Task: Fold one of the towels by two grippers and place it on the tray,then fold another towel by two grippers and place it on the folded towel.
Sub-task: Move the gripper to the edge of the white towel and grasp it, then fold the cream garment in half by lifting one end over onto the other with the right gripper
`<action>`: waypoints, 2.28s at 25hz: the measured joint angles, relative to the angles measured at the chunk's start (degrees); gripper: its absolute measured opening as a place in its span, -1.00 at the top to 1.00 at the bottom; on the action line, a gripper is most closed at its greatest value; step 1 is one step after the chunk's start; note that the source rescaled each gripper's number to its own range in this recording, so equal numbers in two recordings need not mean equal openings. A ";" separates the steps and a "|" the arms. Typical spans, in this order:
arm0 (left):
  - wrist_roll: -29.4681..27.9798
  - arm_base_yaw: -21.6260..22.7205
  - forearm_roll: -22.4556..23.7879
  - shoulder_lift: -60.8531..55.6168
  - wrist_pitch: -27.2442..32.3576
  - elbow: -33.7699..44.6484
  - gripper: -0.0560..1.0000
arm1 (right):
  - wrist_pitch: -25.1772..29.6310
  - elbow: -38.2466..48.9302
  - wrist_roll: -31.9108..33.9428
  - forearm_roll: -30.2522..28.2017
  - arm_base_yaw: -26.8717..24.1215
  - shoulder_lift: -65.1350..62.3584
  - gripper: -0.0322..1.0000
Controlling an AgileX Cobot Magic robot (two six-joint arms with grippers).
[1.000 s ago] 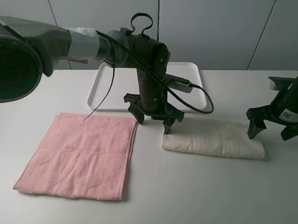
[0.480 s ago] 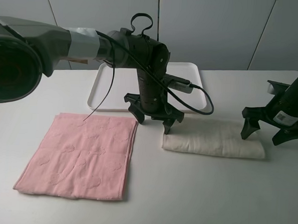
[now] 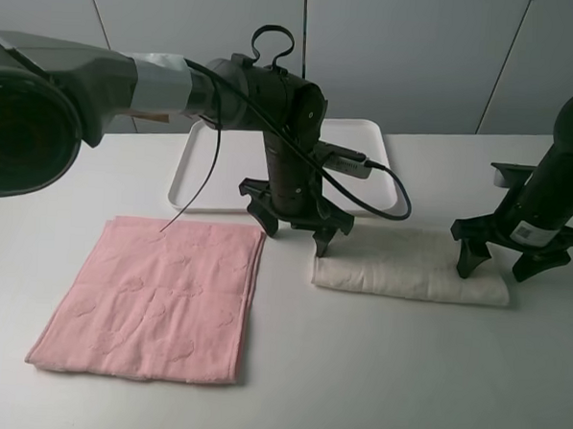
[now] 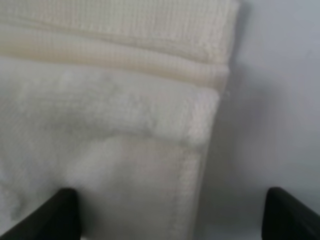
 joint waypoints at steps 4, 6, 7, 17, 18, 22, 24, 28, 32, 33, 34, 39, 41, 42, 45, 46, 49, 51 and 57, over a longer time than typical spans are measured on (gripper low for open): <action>0.00 0.00 0.00 0.00 0.00 0.00 -0.97 | 0.00 -0.23 0.13 -0.11 0.00 0.66 -0.39; 0.00 0.00 -0.39 0.10 -0.11 0.00 -0.97 | 0.00 -0.59 0.13 0.14 0.00 1.03 -0.09; 0.00 0.00 -0.39 0.10 -0.22 0.00 -0.97 | 0.26 -0.57 0.02 0.87 0.02 1.28 0.04; 0.26 0.00 -0.39 0.10 -0.32 0.00 -0.97 | 1.34 -0.97 -2.96 4.66 0.37 1.98 0.85; 0.26 0.00 -0.39 0.10 -0.32 0.00 -0.97 | 1.34 -0.97 -3.18 4.79 0.37 1.98 0.85; 0.26 0.00 -0.39 0.10 -0.32 0.00 -0.97 | 1.69 -1.01 -5.04 5.84 0.37 1.98 0.85; 0.26 0.00 -0.39 0.10 -0.32 0.00 -0.97 | 1.86 -1.01 -6.02 6.28 0.26 1.98 0.85; 0.26 0.00 -0.39 0.10 -0.32 0.00 -0.97 | 2.46 -0.67 -6.49 6.28 0.18 0.75 0.85; 0.26 0.00 -0.39 0.10 -0.32 0.00 -0.97 | 3.58 -0.04 -6.72 7.26 0.18 -2.17 0.85; 0.26 0.00 -0.39 0.10 -0.32 0.00 -0.97 | 3.73 -0.06 -6.72 7.89 0.18 -3.17 0.85; 0.26 0.00 -0.39 0.10 -0.32 0.00 -0.97 | 3.86 -0.06 -6.91 8.86 0.18 -3.95 0.85; 0.26 0.00 -0.39 0.10 -0.32 0.00 -0.97 | 4.63 -0.06 -9.37 16.14 0.18 -6.16 0.85; 0.26 0.00 -0.39 0.10 -0.32 0.00 -0.97 | 5.49 -0.06 -11.73 19.92 0.18 -6.10 0.85; 0.26 0.00 -0.39 0.10 -0.32 0.00 -0.97 | 6.06 -0.06 -13.21 22.21 0.14 -6.10 0.85; 0.26 0.00 -0.39 0.10 -0.32 0.00 -0.97 | 7.57 -0.06 -17.34 28.75 0.00 -6.10 0.85; 0.26 0.00 -0.39 0.10 -0.32 0.00 -0.97 | 7.82 -0.06 -18.53 30.97 0.00 -6.10 0.85; 0.26 0.00 -0.39 0.10 -0.32 0.00 -0.97 | 8.17 -0.06 -21.63 36.92 0.00 -6.10 0.85; 0.26 0.00 -0.39 0.10 -0.32 0.00 -0.97 | 8.27 -0.06 -23.71 40.20 0.18 -6.10 0.85; 0.26 0.00 -0.39 0.10 -0.32 0.00 -0.97 | 8.27 -0.02 -27.92 45.13 3.50 -6.10 0.85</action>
